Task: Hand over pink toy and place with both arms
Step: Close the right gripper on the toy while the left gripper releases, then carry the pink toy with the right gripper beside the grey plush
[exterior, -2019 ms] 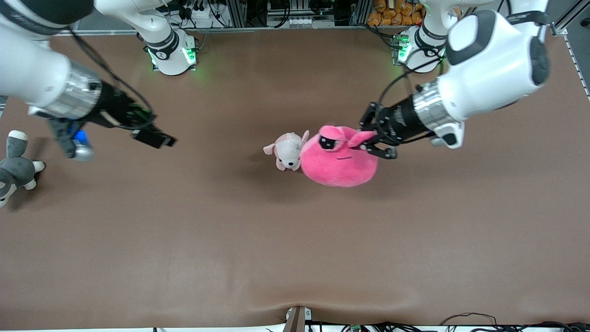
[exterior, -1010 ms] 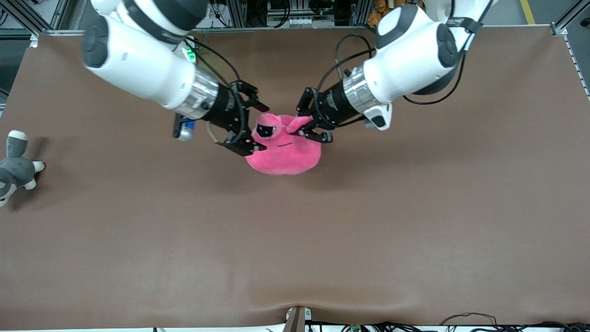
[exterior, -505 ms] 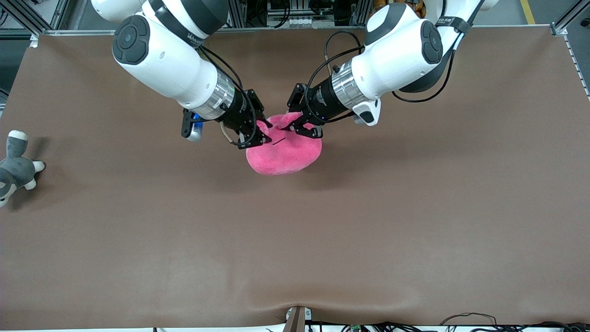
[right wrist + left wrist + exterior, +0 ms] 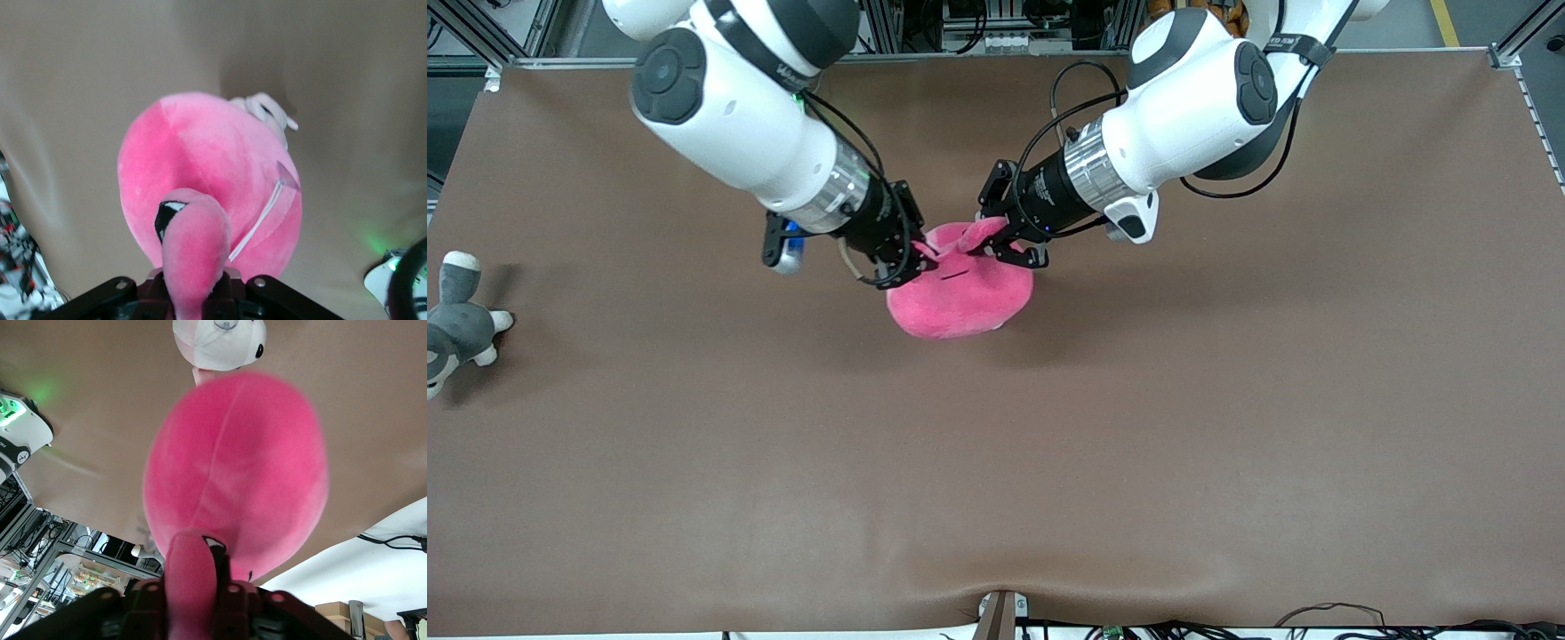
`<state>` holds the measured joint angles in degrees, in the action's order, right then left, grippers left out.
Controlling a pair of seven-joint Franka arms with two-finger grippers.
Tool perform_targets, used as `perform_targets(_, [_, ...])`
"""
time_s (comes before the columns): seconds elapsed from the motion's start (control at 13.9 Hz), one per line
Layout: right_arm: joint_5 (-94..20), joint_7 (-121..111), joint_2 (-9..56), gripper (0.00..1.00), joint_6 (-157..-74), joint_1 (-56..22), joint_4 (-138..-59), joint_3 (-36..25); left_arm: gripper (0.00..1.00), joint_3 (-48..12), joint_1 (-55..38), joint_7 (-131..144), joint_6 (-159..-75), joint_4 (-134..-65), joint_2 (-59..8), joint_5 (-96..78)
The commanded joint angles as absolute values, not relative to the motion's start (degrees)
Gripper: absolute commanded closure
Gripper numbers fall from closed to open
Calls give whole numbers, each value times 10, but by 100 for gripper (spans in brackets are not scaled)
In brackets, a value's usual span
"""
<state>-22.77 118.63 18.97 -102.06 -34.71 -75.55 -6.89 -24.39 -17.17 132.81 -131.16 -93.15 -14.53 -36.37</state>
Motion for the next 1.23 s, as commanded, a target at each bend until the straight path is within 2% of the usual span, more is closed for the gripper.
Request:
perform_targets(0.0, [-220,1187,182,100,-988,-289,-748,-76,0,-243,-170,1333,-1303,-923,-142,-365])
perform_targets(0.14, [-221,1160,178,100,-988,-251,-748,-76,0,-241,-163,1332,-1283,-923,-136,-360])
perform_targets(0.43, [-223,967,188,100,-961,-117,-754,-74,0,-238,-128,1305,-1175,-918,-108,-211])
perform_targets(0.79, [-236,631,296,100,-954,33,-783,-74,0,-237,-69,1110,-1066,-910,-108,-83])
perform_targets(1.01, [-243,587,335,100,-946,60,-787,-73,0,-237,-12,933,-1019,-910,-108,-48])
perform_targets(1.15, [-248,479,369,100,-936,113,-794,-70,0,-237,20,819,-1002,-910,-107,-18])
